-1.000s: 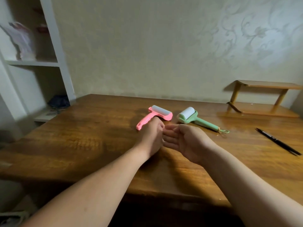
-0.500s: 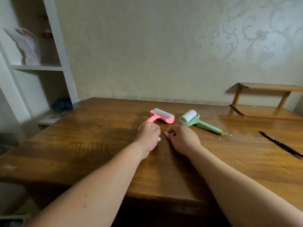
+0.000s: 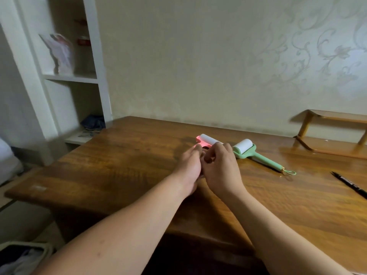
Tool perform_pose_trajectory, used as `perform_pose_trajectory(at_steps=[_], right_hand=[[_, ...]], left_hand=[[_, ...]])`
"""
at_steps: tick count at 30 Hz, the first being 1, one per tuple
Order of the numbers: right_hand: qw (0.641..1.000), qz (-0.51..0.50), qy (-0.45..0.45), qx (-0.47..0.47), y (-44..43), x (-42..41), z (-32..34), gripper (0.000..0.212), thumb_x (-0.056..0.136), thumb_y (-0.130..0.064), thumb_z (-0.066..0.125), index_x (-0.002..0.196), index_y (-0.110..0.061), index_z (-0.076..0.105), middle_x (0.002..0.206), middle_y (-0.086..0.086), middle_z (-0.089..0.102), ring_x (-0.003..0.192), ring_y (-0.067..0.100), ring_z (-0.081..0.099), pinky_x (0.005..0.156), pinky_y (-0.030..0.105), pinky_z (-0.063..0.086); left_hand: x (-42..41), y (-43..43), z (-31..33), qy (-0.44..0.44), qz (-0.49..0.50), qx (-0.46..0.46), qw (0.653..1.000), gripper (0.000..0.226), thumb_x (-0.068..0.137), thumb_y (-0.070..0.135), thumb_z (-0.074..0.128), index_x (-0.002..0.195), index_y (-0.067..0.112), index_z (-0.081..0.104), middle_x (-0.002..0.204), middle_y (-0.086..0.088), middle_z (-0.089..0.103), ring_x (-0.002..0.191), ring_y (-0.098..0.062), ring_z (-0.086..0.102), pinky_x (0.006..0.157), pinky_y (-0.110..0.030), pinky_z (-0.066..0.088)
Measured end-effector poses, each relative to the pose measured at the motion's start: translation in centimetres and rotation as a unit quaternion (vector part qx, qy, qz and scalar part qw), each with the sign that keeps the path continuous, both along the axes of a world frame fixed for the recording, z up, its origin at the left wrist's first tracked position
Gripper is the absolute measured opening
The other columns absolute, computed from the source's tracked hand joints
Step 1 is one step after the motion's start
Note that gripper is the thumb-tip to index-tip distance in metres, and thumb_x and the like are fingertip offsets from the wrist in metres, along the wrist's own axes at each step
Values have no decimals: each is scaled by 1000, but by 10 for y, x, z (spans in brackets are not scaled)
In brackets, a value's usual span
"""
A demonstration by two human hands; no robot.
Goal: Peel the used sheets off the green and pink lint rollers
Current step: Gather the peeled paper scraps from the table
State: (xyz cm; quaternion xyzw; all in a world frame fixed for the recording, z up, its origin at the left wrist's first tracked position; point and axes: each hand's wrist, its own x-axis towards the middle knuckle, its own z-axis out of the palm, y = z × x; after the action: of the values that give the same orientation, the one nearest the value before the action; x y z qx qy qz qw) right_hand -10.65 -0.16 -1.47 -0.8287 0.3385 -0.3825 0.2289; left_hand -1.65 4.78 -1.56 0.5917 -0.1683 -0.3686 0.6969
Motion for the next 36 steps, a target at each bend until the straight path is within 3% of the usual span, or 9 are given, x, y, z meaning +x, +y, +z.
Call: perform_pose_trajectory(at_steps=[4, 9, 12, 16, 18, 23, 28, 32, 36], right_hand=[[990, 140, -18, -19, 26, 11, -3, 31, 102, -19, 70, 131, -28, 66, 132, -9, 58, 121, 11, 61, 101, 33, 58], [950, 278, 60, -126, 64, 48, 2, 59, 104, -25, 72, 159, -33, 52, 158, -9, 52, 142, 12, 53, 113, 31, 53], [934, 297, 40, -196, 98, 92, 13, 44, 103, -20, 70, 147, -23, 66, 144, -1, 62, 125, 19, 65, 100, 39, 62], [897, 343, 23, -278, 166, 159, 12, 24, 100, -12, 67, 122, -11, 78, 120, 9, 69, 101, 27, 65, 79, 41, 60], [892, 359, 10, -274, 211, 191, 5, 19, 98, -7, 71, 115, -9, 78, 114, 10, 69, 97, 24, 60, 77, 37, 54], [880, 438, 46, -176, 313, 262, -46, 21, 102, -9, 70, 122, -9, 77, 121, 10, 66, 108, 26, 64, 98, 41, 57], [833, 519, 153, 112, 365, 294, -118, 77, 103, -26, 73, 168, -27, 32, 155, 1, 54, 129, 16, 65, 105, 37, 59], [834, 466, 259, 143, 371, 319, -183, 51, 106, -28, 66, 155, -24, 52, 124, -7, 68, 111, 13, 69, 82, 25, 52], [821, 395, 334, 242, 372, 339, -234, 44, 107, -36, 60, 148, -19, 61, 129, 5, 74, 111, 23, 71, 81, 31, 50]], left_hand=[[19, 27, 10, 60, 69, -2, 996, 62, 112, 68, 47, 99, 16, 78, 75, -3, 80, 84, -27, 82, 77, -41, 67], [71, 95, 24, 142, 98, 12, 985, 66, 105, 76, 51, 111, 17, 79, 84, -11, 87, 78, -29, 87, 68, -41, 71], [96, 144, 25, 141, 133, -31, 981, 59, 110, 68, 50, 125, 18, 76, 109, -14, 86, 99, -31, 85, 84, -43, 71], [126, 218, 17, 132, 244, -88, 957, 45, 117, 55, 47, 107, 21, 75, 81, -2, 84, 90, -20, 78, 74, -32, 66], [143, 253, 5, 111, 310, -99, 939, 43, 116, 56, 46, 103, 25, 73, 93, -4, 83, 98, -23, 77, 87, -39, 66], [193, 345, -59, 48, 457, -69, 886, 42, 119, 49, 47, 101, 21, 74, 86, 3, 74, 83, -12, 72, 69, -27, 58], [238, 429, -160, 108, 478, -72, 869, 44, 121, 39, 45, 96, 11, 69, 61, 2, 76, 54, -13, 75, 52, -26, 57], [271, 456, -240, 159, 512, 52, 843, 51, 114, 40, 50, 65, 25, 45, 55, 2, 36, 44, -16, 31, 46, -25, 23], [297, 460, -296, 197, 468, 115, 854, 27, 102, 29, 52, 77, 22, 54, 67, 0, 46, 56, -19, 37, 55, -29, 27]])
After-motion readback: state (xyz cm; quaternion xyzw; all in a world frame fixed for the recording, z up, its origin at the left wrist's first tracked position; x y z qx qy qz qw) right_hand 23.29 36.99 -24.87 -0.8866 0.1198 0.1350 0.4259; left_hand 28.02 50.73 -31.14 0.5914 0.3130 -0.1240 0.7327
